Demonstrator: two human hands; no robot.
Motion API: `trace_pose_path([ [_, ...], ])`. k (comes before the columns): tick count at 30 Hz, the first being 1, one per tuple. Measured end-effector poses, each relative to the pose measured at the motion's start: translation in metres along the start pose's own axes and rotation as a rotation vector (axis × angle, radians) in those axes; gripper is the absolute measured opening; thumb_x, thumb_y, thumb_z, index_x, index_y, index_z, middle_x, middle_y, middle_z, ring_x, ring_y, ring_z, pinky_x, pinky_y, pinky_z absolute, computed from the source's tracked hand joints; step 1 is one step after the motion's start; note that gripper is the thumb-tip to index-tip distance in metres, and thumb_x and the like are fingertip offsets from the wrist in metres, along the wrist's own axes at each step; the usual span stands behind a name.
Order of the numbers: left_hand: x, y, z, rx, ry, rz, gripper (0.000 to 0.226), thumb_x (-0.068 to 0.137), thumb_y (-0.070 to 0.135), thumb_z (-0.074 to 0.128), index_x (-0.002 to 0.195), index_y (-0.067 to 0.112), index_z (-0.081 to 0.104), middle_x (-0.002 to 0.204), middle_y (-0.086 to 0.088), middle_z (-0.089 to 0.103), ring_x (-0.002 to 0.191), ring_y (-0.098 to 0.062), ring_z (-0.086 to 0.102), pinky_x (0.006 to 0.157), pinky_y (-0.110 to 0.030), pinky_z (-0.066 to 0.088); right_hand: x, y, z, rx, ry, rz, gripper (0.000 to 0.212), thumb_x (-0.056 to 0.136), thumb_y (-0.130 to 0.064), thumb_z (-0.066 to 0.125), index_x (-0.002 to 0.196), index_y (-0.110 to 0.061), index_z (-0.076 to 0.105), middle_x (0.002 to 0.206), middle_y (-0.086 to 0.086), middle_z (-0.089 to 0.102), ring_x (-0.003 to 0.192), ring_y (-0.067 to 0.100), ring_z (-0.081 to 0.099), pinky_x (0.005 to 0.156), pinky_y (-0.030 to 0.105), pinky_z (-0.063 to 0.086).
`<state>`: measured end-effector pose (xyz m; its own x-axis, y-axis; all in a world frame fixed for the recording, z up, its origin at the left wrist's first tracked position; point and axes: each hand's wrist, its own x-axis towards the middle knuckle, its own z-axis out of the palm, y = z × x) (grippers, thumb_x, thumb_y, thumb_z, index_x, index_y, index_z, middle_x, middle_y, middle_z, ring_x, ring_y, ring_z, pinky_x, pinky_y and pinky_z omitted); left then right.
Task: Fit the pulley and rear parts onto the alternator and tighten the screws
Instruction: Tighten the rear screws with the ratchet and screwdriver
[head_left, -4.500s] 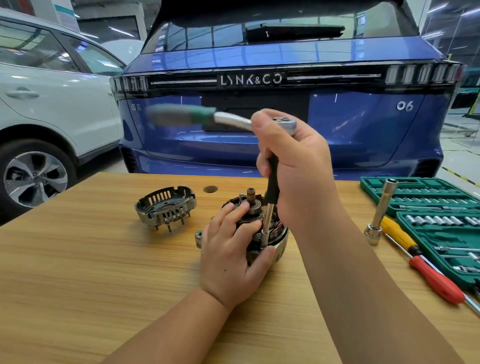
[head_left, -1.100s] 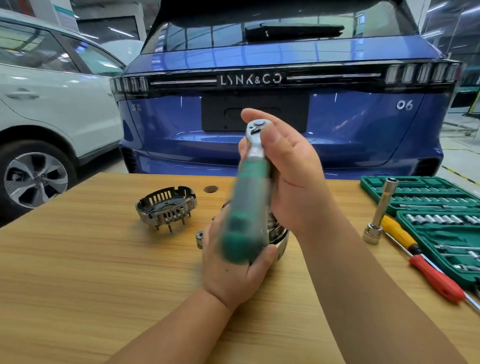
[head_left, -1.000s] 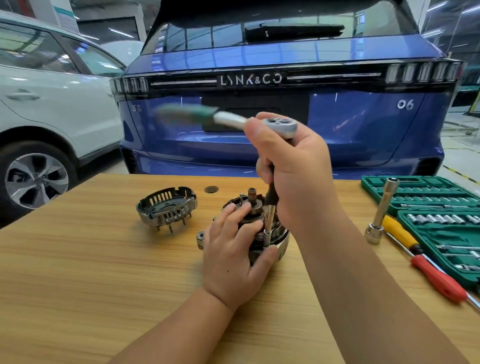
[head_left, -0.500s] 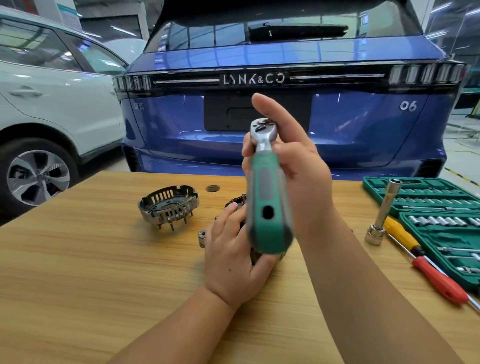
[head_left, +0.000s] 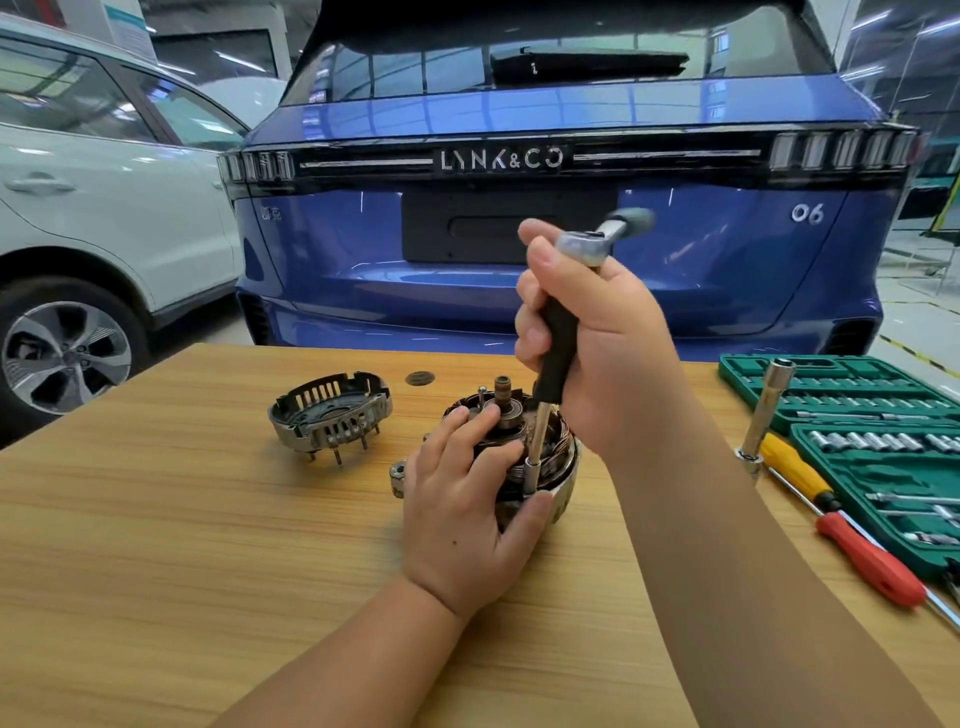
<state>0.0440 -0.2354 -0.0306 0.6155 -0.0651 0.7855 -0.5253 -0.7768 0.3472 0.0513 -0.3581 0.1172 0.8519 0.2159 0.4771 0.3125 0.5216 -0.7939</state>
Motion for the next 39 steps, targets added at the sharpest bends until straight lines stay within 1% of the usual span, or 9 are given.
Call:
trace_pose_path([
  [5,0.001,0.001,-0.002,-0.013,-0.013,0.004,0.045,0.085,0.05,0.053,0.102,0.014,0.074,0.135,-0.009,0.061,0.136,-0.036,0.046,0.106,-0.057,0.038,-0.003,0.013,0.012,-0.08,-0.147,-0.254,0.04,0.091,-0.001,0.061,0.117,-0.031,0.064,0.076,0.001,0.056,0.06,0.014,0.048,0.058,0.023,0.044],
  [8,0.001,0.003,-0.004,-0.047,-0.055,-0.025,0.047,0.086,0.052,0.052,0.104,0.015,0.074,0.136,-0.008,0.06,0.136,-0.036,0.047,0.105,-0.058,0.04,-0.001,0.012,0.011,0.005,-0.204,-0.213,0.043,0.088,0.004,0.055,0.115,-0.028,0.066,0.074,0.0,0.058,0.058,0.013,0.05,0.056,0.022,0.046],
  [13,-0.002,0.001,-0.005,-0.142,-0.251,-0.156,0.052,0.088,0.062,0.044,0.134,0.037,0.045,0.15,-0.009,0.046,0.145,-0.032,0.035,0.112,-0.059,0.032,-0.001,0.007,-0.001,0.214,-0.39,-0.048,0.046,0.081,-0.022,0.058,0.126,-0.013,0.061,0.088,0.012,0.06,0.071,0.021,0.056,0.065,0.028,0.05],
  [17,0.0,0.001,-0.004,-0.056,-0.117,-0.043,0.05,0.088,0.054,0.051,0.111,0.015,0.071,0.14,-0.009,0.056,0.14,-0.029,0.04,0.109,-0.058,0.036,0.0,0.007,0.006,0.119,-0.201,-0.057,0.059,0.072,-0.033,0.084,0.122,-0.013,0.06,0.081,0.003,0.062,0.062,0.013,0.056,0.059,0.022,0.049],
  [21,0.001,0.003,-0.002,0.008,-0.004,0.009,0.047,0.086,0.051,0.053,0.107,0.015,0.074,0.138,-0.008,0.059,0.137,-0.033,0.044,0.103,-0.06,0.04,-0.001,0.003,0.007,-0.137,0.145,-0.136,0.025,0.085,-0.028,0.076,0.1,-0.011,0.064,0.06,-0.008,0.052,0.048,0.008,0.042,0.048,0.017,0.039],
  [24,0.001,0.002,-0.001,0.002,-0.001,-0.001,0.048,0.086,0.052,0.053,0.107,0.015,0.075,0.139,-0.006,0.058,0.138,-0.032,0.043,0.103,-0.059,0.04,-0.003,0.0,0.005,-0.054,0.048,-0.046,0.024,0.087,-0.022,0.069,0.109,-0.015,0.064,0.065,-0.005,0.052,0.053,0.01,0.045,0.055,0.021,0.042],
  [27,0.0,0.001,0.0,-0.016,0.009,-0.002,0.046,0.085,0.051,0.054,0.105,0.015,0.075,0.138,-0.006,0.059,0.139,-0.031,0.042,0.104,-0.06,0.04,-0.005,0.004,0.011,-0.073,-0.086,-0.165,0.028,0.093,-0.009,0.061,0.118,-0.021,0.06,0.066,-0.003,0.05,0.055,0.013,0.046,0.056,0.024,0.041],
  [34,0.001,0.005,-0.001,-0.006,0.009,-0.005,0.047,0.084,0.05,0.054,0.106,0.014,0.075,0.138,-0.007,0.059,0.139,-0.033,0.043,0.103,-0.061,0.04,-0.006,0.011,0.017,-0.26,-0.027,-0.338,0.019,0.098,-0.013,0.059,0.113,-0.024,0.056,0.071,0.008,0.046,0.048,0.035,0.027,0.044,0.039,0.029],
  [39,0.0,0.005,-0.001,0.008,0.004,-0.017,0.05,0.086,0.052,0.052,0.11,0.015,0.074,0.14,-0.007,0.058,0.139,-0.033,0.042,0.102,-0.063,0.04,-0.002,0.006,0.008,-0.207,0.024,-0.301,0.015,0.102,-0.009,0.055,0.113,-0.019,0.055,0.069,0.007,0.046,0.046,0.018,0.037,0.043,0.032,0.033],
])
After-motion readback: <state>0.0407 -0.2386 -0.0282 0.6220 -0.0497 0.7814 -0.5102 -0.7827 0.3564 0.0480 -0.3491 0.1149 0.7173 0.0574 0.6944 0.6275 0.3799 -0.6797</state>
